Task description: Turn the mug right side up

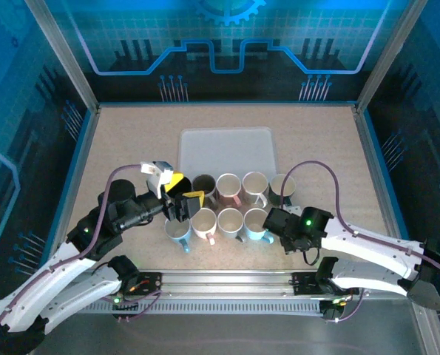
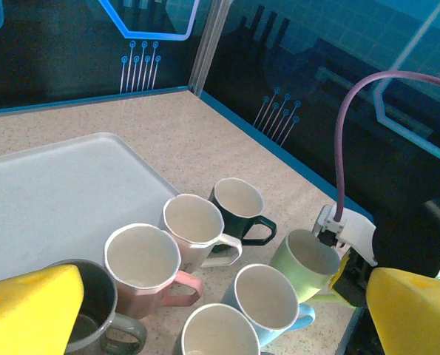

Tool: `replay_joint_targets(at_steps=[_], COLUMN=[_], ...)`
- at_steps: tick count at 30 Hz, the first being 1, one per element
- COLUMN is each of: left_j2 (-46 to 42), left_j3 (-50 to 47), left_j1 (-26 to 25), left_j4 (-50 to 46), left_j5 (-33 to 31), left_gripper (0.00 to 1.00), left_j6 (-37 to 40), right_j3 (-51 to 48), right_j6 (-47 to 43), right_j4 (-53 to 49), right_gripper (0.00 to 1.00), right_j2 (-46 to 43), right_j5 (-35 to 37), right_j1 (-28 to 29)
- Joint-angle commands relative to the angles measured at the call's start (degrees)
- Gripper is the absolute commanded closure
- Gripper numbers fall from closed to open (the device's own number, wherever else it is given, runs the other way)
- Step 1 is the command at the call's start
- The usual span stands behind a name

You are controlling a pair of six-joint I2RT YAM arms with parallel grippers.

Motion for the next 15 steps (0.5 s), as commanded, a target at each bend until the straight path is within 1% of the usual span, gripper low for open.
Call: replay_joint_targets(at_steps=[1,5,11,15], left_j2=[-0.5,-0.4,-0.3,-0.4], left_j3=[-0.8,-0.9,-0.7,-0.8], left_j1=[-0.2,-0.2,-0.2,-0.2], left_j4=[0.0,0.2,0.0,0.1], left_j5=[1.0,1.0,0.7,0.5], left_gripper=[0.01,0.01,0.01,0.01], left_j6=[1.5,1.5,1.5,1.5], right_j3=[-0.6,-1.2,-2.0,-3.0], right_j6=[2.1,1.9,2.5,3.2], right_j4=[3.8,5.0,6.1,6.9], right_gripper=[1.00,1.00,0.90,0.80], right_j2=[0.2,1.1,2.0,2.1], right_j5=[0.9,0.7,0.6,0.2], right_j1=[0.7,0.7,0.9,1.4])
